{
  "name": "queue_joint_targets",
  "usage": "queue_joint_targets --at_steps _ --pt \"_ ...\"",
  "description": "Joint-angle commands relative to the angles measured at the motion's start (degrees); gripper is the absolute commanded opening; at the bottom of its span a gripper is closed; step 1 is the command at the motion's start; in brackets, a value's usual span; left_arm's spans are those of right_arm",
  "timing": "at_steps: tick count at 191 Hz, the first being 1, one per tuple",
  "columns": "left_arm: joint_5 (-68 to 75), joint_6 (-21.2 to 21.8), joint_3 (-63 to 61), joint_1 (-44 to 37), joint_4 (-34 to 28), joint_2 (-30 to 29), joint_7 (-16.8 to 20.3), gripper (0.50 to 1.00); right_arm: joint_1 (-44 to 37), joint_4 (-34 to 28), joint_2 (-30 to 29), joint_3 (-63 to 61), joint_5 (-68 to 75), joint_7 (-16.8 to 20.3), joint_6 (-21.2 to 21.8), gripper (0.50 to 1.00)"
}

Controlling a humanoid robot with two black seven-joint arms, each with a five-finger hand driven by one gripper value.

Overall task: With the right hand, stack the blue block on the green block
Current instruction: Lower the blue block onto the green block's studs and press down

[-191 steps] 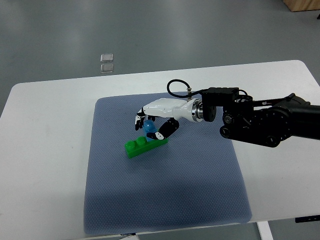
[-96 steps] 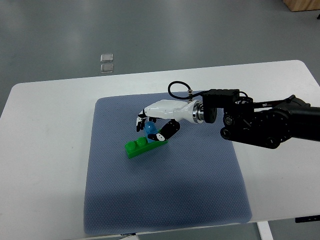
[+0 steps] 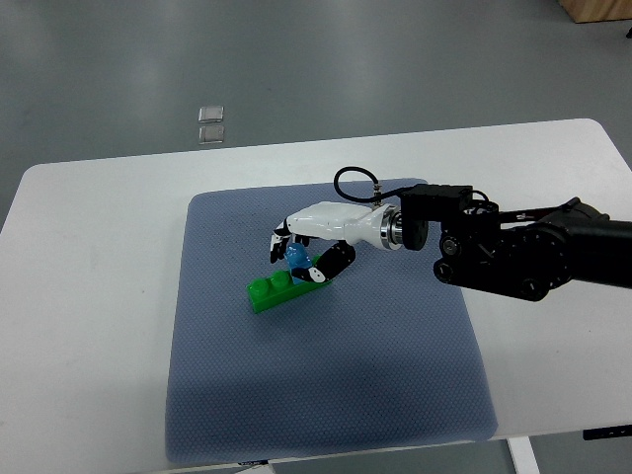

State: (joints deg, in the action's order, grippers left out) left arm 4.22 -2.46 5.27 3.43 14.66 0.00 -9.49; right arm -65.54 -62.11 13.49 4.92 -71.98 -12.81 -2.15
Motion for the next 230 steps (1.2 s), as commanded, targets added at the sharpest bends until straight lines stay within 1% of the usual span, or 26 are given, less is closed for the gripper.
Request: queue_joint_targets --at_steps 1,108,230 --pt "0.0 0.0 0.01 0.0 0.02 0.0 0.0 1.0 0.24 0.24 -0.04 -0.08 0.0 -0.02 -0.14 0.582" --pt "0.0 0.0 0.01 0.0 0.02 0.0 0.0 1.0 1.55 1.29 -0.31 -0.08 -0.09 -1.6 -3.21 0.584" --pt "0.0 0.0 0.01 0.0 -0.06 0.0 0.0 1.0 3.31 2.35 -1.18 -0.08 -0.62 -2.83 -3.91 0.584"
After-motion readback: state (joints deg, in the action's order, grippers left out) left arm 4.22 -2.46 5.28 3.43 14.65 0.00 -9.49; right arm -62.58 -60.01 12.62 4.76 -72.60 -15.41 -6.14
